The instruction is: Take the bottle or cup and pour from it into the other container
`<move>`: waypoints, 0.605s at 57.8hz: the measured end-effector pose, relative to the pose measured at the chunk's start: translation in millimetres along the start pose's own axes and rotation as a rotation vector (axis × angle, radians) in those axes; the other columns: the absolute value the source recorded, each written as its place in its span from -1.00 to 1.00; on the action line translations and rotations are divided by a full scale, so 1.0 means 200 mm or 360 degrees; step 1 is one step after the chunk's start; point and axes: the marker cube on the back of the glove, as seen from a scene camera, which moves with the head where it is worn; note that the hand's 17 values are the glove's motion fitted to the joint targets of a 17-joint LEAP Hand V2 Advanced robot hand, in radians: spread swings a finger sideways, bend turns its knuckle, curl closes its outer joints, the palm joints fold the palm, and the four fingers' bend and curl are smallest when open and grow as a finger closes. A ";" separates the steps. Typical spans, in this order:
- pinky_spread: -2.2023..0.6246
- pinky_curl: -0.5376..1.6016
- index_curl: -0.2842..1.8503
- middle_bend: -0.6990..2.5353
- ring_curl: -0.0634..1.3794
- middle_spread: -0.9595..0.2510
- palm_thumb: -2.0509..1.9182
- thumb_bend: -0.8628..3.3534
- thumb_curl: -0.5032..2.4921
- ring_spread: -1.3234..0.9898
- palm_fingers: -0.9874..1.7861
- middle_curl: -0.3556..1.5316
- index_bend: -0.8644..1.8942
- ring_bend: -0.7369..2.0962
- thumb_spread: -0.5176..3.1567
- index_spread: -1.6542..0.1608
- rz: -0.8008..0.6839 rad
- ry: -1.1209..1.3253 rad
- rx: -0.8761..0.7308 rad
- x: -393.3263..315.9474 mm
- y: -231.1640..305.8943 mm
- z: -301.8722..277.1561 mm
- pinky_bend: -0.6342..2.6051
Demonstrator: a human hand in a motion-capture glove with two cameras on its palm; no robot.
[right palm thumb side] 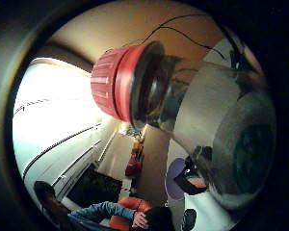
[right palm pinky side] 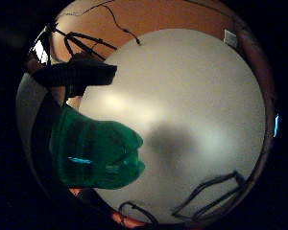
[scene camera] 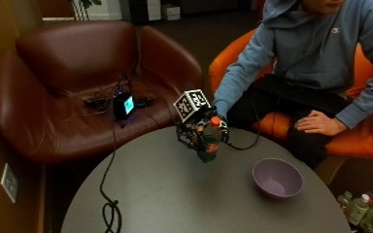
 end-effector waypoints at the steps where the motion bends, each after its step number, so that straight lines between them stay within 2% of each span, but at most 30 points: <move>1: 0.43 -0.15 -0.49 -0.37 -0.34 0.46 0.51 -0.61 -0.21 0.01 0.51 -0.12 -0.30 -0.12 -0.53 0.62 -0.0004 0.0010 -0.0009 0.00 0.02 -0.01 -0.33; 16: 0.42 -0.14 -0.49 -0.38 -0.33 0.44 0.51 -0.61 -0.19 0.00 0.52 -0.11 -0.30 -0.13 -0.54 0.62 -0.0119 0.0124 -0.0170 -0.30 0.08 -0.03 -0.32; 35: 0.40 -0.14 -0.49 -0.38 -0.31 0.44 0.51 -0.61 -0.18 0.00 0.52 -0.09 -0.30 -0.13 -0.56 0.62 -0.0259 0.0546 -0.0587 -0.57 0.15 -0.01 -0.31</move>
